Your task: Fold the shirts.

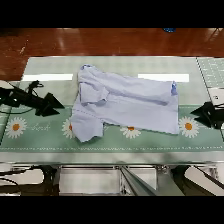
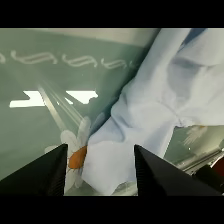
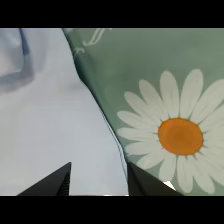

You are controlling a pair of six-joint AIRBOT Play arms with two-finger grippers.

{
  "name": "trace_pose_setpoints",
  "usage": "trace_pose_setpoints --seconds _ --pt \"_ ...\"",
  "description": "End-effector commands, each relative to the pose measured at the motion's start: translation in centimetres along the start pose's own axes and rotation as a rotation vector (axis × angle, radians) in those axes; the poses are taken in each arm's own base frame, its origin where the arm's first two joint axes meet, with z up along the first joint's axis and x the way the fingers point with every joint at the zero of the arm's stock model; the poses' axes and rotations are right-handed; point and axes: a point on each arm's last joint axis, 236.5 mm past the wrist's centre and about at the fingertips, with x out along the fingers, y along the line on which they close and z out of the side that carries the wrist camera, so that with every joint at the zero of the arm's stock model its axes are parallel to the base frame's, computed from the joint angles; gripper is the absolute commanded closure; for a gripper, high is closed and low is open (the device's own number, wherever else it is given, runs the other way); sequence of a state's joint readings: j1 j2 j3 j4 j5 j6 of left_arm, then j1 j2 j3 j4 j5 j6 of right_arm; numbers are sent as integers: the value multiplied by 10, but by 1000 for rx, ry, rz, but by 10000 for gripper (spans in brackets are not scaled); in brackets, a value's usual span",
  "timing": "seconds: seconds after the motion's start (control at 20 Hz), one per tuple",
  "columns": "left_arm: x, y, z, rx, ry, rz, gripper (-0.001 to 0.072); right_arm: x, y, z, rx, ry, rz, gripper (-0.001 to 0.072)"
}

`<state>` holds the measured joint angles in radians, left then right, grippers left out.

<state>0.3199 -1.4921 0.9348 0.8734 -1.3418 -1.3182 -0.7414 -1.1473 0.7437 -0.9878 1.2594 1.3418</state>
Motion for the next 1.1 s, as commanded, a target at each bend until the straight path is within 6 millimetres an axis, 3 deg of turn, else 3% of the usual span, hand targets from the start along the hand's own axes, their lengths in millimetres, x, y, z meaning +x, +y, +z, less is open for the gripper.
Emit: trace_pose_setpoints --seconds 0.0,0.25,0.35,0.45,0.55,0.7,0.8,0.9,1.05 --pt "37 7 -23 2 39 -12 198 16 -10 -30 51 45 31 308" --pt "70 -18 -15 85 13 1 198 16 -12 -32 50 54 26 308" --pt "74 -23 -7 106 -12 12 235 16 -26 -37 50 72 -33 308" --pt "71 -28 -2 123 -22 8 672 13 -52 -48 62 113 -146 308" --pt "68 -33 2 136 -32 6 682 10 -62 -58 59 156 -191 307" --pt "66 -34 5 141 -37 6 682 17 -61 -72 83 240 -168 307" --pt "66 -34 4 140 -36 5 682 30 -49 -77 112 287 -85 307" --pt "66 -34 4 138 -36 5 682 41 -26 -69 125 283 38 307" --pt "66 -34 4 138 -37 5 682 64 -16 -73 62 318 29 307"
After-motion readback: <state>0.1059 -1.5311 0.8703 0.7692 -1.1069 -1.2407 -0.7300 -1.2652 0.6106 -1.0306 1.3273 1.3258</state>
